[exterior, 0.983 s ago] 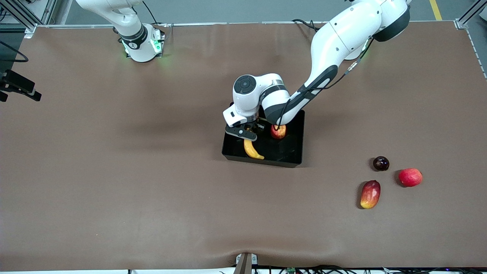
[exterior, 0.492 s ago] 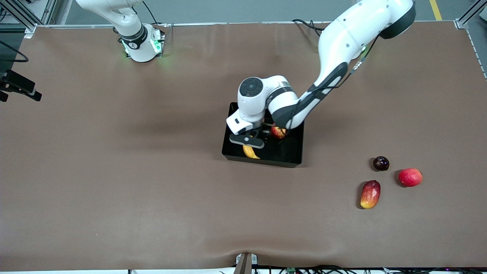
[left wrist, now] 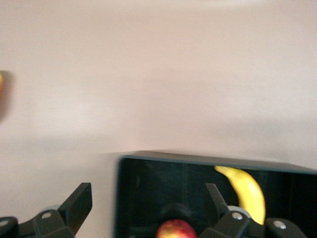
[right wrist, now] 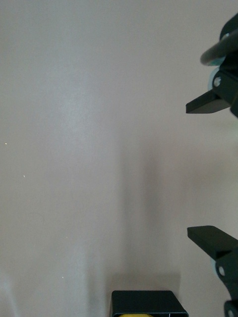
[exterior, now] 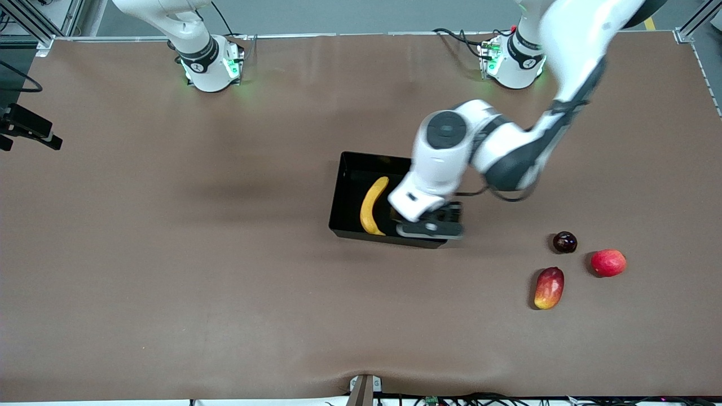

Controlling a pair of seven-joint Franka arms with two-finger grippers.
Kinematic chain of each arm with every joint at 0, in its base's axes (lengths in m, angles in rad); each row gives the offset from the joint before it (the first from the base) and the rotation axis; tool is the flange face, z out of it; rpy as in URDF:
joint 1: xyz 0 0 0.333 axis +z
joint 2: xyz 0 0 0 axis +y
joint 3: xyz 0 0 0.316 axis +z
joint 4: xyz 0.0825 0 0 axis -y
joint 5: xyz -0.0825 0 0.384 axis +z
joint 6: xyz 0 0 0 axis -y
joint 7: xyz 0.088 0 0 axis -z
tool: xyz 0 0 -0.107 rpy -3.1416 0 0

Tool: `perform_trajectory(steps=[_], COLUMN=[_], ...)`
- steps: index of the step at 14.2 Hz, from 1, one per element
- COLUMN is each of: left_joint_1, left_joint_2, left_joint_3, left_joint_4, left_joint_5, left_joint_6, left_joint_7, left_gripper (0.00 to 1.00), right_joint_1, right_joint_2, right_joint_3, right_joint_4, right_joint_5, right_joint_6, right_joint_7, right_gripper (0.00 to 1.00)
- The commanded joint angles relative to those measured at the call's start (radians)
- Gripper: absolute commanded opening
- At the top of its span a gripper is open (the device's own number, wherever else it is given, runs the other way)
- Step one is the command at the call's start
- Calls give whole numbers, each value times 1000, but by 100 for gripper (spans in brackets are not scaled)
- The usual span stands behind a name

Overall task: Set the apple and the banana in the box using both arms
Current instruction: 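Open the left gripper to release the banana and lift away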

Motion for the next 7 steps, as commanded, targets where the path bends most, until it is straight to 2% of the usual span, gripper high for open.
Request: perform_trajectory(steps=[1, 5, 7], left_joint_1=[68, 113, 120], left_joint_2=[-74, -165, -195], left_joint_3=[-21, -21, -21], left_joint_4=[17, 20, 30], left_joint_5=[-25, -29, -18], left_joint_6=[-92, -146, -213], left_joint_7=[15, 17, 35], left_gripper=[100, 100, 100], right_joint_1=[-17, -22, -28], right_joint_2=[1, 0, -3], right_joint_3=[8, 7, 8], right_joint_4=[9, 4, -5], right_joint_5=[11, -3, -9], right_joint_6=[-41, -41, -37], right_joint_7=[-8, -11, -11], right_gripper=[100, 100, 100])
